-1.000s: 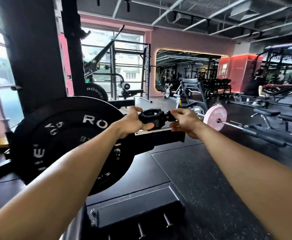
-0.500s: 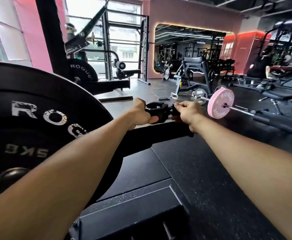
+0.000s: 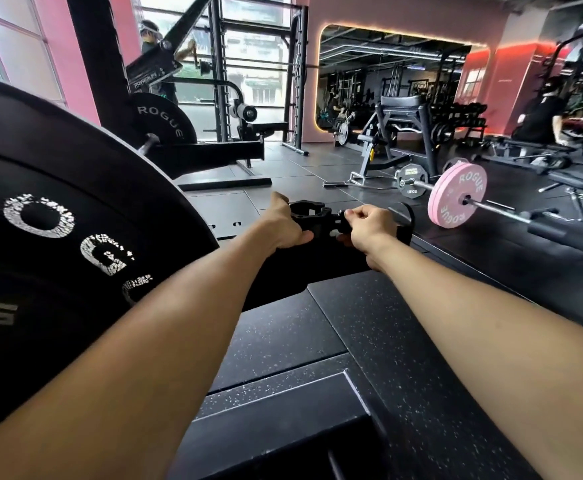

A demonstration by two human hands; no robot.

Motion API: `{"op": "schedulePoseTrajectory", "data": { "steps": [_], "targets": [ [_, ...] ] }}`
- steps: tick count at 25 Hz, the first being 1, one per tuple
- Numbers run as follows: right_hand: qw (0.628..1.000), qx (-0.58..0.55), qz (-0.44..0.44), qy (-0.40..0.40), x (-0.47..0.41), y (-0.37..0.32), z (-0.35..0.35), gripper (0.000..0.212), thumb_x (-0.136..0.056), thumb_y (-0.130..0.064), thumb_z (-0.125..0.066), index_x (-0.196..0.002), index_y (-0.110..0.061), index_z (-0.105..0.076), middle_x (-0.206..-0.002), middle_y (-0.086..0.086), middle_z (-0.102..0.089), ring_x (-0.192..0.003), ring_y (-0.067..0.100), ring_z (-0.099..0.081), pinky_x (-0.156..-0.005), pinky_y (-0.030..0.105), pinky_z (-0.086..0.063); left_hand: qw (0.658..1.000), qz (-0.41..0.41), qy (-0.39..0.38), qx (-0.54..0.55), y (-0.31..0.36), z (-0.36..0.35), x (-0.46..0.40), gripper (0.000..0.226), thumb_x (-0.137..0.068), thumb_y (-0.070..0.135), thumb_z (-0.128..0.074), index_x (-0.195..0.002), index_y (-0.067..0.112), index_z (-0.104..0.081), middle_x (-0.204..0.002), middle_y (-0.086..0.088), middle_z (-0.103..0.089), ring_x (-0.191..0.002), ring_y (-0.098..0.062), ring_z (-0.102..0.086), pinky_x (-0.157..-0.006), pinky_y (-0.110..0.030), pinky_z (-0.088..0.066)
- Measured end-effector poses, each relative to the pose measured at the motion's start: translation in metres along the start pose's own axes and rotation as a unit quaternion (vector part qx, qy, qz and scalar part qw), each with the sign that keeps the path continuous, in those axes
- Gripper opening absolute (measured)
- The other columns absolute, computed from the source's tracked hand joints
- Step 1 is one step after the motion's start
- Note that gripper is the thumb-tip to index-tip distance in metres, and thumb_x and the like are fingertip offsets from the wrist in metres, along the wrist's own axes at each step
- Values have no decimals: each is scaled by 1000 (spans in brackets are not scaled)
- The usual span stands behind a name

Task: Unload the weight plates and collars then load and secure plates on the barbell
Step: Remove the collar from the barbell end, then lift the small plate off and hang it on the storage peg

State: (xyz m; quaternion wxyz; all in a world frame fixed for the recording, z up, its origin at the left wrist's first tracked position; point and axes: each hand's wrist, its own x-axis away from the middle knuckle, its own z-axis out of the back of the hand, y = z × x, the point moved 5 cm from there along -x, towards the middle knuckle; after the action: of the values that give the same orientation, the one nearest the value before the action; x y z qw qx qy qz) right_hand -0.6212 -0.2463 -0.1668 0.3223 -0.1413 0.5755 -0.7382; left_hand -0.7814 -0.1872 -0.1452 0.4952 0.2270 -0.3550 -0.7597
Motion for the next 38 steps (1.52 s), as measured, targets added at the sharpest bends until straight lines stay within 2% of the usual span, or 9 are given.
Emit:
{"op": "schedulePoseTrajectory", "data": {
  "steps": [4, 7, 11, 15, 19, 21, 27, 32, 38],
  "targets": [
    [1000, -11, 6, -29, 0, 1, -2, 17, -93, -30, -62, -95, -15, -68, -101, 8, -70, -95, 28, -67, -89, 44, -55, 1000, 1, 3, 11, -1, 0, 2, 89, -86, 10, -75, -150, 11, -13, -134, -14, -52, -116, -28, -54, -103, -37, -46],
    [999, -5, 2, -46, 10, 2, 3, 37, -89, -37, -67, -117, -12, -62, -117, 8, -65, -106, 29, -64, -93, 46, -53, 1000, -10, 16, 10, -2, 1, 18, 111, -83, 13, -78, -156, 19, 7, -149, -15, -35, -132, -32, -45, -110, -36, -39],
    [999, 27, 2, -41, 37, 0, 25, 56, -86, -44, -68, -129, -12, -53, -127, 7, -60, -113, 27, -60, -99, 37, -48, 997, -51, 37, -51, -5, 4, 49, 103, -86, 18, -75, -155, 11, 2, -151, -15, -16, -140, -32, -32, -115, -34, -29],
    [995, 71, 31, -58, 80, -14, 49, 55, -85, -48, -68, -126, -13, -56, -126, 6, -61, -113, 24, -59, -94, 30, -46, 995, -76, 10, -67, 0, 13, 93, 86, -86, 29, -75, -150, 11, -20, -145, -13, -32, -132, -28, -42, -101, -29, -37],
    [992, 83, 55, -76, 136, -28, 76, 49, -85, -47, -68, -120, -14, -59, -118, 4, -63, -101, 19, -58, -89, 29, -46, 992, -106, 2, -65, 4, 26, 152, 86, -82, 40, -77, -147, 15, -26, -142, -8, -43, -127, -24, -47, -94, -27, -38],
    [990, 95, 64, -88, 170, -34, 92, 52, -85, -47, -68, -125, -14, -58, -116, 4, -61, -103, 18, -57, -95, 32, -46, 992, -110, 7, -60, 1, 34, 185, 87, -80, 40, -79, -147, 15, -27, -144, -8, -44, -127, -24, -47, -96, -28, -40],
    [981, 77, 75, -161, 268, -48, 132, 61, -87, -45, -66, -138, -18, -47, -143, 10, -46, -126, 25, -49, -106, 37, -41, 994, -100, 32, -28, -17, 71, 288, 92, -76, 33, -83, -145, 12, -27, -145, -13, -41, -132, -27, -44, -108, -37, -40],
    [970, 72, 118, -200, 334, -84, 135, 57, -90, -46, -62, -140, -23, -45, -144, 6, -45, -126, 24, -49, -107, 38, -40, 993, -66, 101, 2, -42, 136, 359, 90, -74, 28, -86, -141, 11, -28, -135, -9, -49, -125, -27, -50, -105, -39, -43],
    [955, 30, 133, -263, 377, -121, 68, 51, -89, -40, -65, -134, -23, -48, -126, 0, -55, -107, 17, -59, -95, 29, -46, 977, -1, 212, -22, -102, 224, 407, 84, -77, 26, -83, -142, 9, -33, -131, -11, -49, -123, -28, -51, -93, -28, -38]
  ]
}}
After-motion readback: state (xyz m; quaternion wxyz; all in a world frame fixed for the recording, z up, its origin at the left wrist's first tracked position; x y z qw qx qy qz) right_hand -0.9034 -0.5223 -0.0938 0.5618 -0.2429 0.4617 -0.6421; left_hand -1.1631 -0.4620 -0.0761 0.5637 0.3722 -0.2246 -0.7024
